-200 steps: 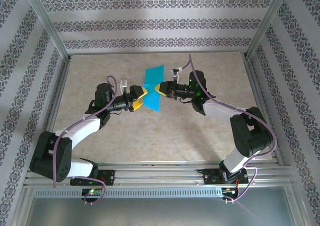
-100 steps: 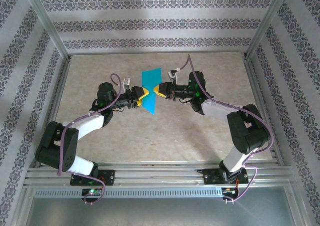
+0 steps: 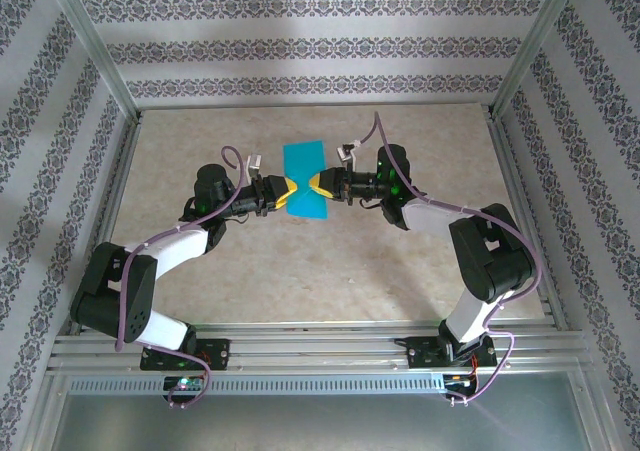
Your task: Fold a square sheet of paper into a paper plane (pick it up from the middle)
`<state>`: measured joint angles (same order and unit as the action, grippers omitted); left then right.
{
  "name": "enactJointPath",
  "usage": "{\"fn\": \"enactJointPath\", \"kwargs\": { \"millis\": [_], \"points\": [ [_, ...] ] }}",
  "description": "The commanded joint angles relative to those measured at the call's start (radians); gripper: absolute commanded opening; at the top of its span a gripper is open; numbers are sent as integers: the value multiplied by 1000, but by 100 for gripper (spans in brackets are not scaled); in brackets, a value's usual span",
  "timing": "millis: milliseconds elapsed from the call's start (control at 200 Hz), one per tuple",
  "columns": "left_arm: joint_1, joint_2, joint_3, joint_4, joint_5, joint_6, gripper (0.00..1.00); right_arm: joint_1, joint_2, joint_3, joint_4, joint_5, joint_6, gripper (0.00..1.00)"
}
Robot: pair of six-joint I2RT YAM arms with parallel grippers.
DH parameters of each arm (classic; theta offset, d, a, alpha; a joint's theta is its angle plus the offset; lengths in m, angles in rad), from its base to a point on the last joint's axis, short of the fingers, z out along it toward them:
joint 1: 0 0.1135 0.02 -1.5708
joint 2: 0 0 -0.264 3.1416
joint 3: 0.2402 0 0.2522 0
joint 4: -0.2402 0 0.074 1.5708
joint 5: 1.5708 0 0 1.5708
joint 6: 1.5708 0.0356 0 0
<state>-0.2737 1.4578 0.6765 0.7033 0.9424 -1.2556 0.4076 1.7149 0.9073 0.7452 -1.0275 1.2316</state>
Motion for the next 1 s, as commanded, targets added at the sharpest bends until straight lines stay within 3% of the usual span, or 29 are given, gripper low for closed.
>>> {"fn": "enactJointPath", "kwargs": {
  "millis": [0,100,175,355,485,610,829,994],
  "points": [
    [-4,-19,28,-18,13,50,18,-11,5,-15,20,-14,-22,11],
    [-5,-29,36,-93,-3,98,14,-21,-7,-25,4,-7,-41,19],
    [-3,-50,45,-187,-24,163,11,-49,-30,-47,-42,21,-74,30],
    [3,-109,154,-649,-131,441,9,-173,-133,-92,-276,149,-228,47],
    [-11,-113,289,-1071,-405,675,9,-220,-237,-82,-575,320,-441,62],
    [-53,-42,392,-1312,-729,764,10,-222,-312,-90,-748,520,-578,74],
    [-214,161,692,-1725,-1267,755,10,-216,-411,-124,-891,730,-648,87],
    [-311,332,872,-1942,-1439,680,10,-210,-463,-166,-928,842,-645,95]
  ]
}}
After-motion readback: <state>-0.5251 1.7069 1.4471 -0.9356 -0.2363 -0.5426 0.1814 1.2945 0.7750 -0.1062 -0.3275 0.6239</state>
